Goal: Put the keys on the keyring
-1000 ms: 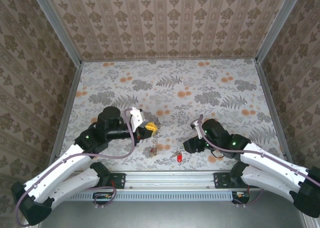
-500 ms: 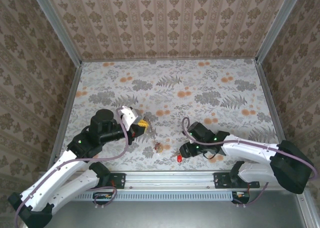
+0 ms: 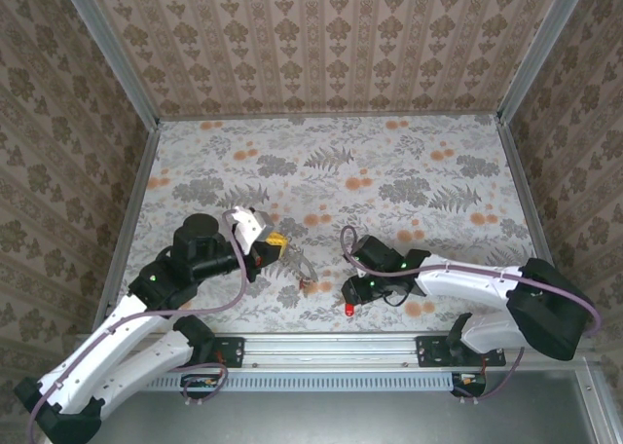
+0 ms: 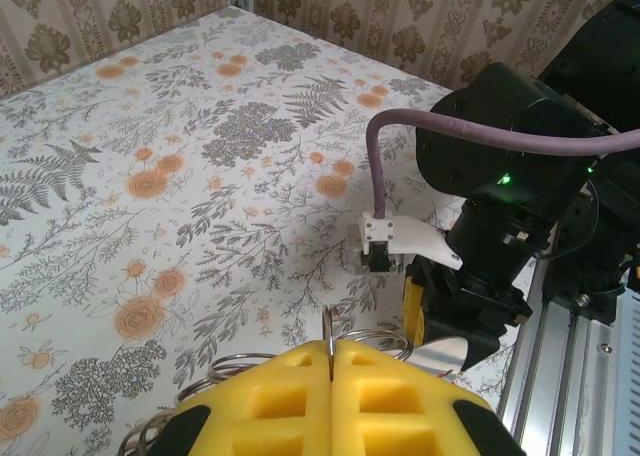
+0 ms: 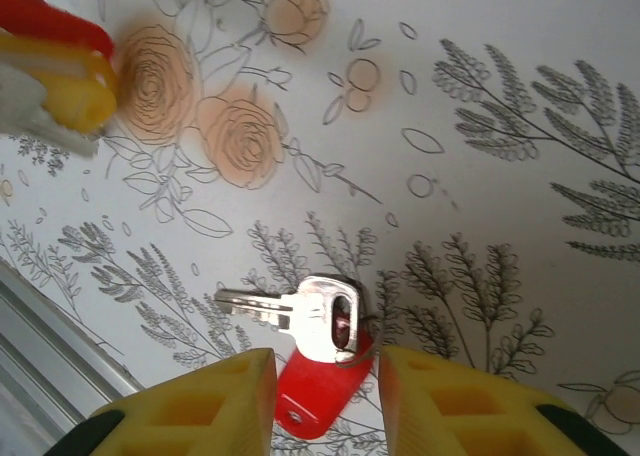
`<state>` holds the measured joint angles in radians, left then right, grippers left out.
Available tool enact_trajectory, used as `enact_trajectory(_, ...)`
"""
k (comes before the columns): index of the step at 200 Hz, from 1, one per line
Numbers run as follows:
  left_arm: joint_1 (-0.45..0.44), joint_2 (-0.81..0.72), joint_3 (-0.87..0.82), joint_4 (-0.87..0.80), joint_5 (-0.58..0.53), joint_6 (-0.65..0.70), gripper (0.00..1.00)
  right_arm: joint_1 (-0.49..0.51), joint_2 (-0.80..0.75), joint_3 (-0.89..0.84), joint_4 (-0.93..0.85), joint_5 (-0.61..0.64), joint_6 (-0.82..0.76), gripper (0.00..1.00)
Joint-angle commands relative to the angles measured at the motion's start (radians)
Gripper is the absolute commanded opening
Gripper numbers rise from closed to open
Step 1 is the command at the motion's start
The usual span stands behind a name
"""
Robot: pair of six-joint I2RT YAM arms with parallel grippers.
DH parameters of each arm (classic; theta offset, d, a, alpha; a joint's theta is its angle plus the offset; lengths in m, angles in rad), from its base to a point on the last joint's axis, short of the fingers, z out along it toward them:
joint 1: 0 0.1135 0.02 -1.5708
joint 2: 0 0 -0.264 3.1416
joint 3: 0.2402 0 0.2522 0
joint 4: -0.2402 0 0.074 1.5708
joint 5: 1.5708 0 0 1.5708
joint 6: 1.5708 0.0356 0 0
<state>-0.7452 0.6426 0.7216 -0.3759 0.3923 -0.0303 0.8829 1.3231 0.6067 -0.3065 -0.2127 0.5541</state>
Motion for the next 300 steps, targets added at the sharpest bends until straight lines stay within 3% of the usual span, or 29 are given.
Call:
enact_trajectory(1, -0.004, -0.019, 0.002, 0.024, 0.010, -0.020, 0.00, 0.011, 0.026, 0.042, -0.043, 0.029, 0.009, 0.32)
enact_trajectory(58, -0.025, -0.038, 0.002, 0.017, -0.007, -0.017, 0.00, 0.034, 0.058, 0.074, -0.085, 0.080, 0.007, 0.29)
enact_trajectory(98, -0.031, -0.038, 0.005, 0.013, -0.010, -0.013, 0.00, 0.042, 0.041, 0.079, -0.126, 0.127, 0.021, 0.33)
enact_trajectory(220, -0.065, -0.049, 0.011, -0.001, -0.037, -0.003, 0.00, 0.044, 0.139, 0.087, -0.022, 0.059, 0.052, 0.30)
enact_trajectory(300, -0.071, -0.046, 0.013, -0.005, -0.049, -0.001, 0.00, 0.044, 0.139, 0.097, -0.043, 0.073, 0.038, 0.19)
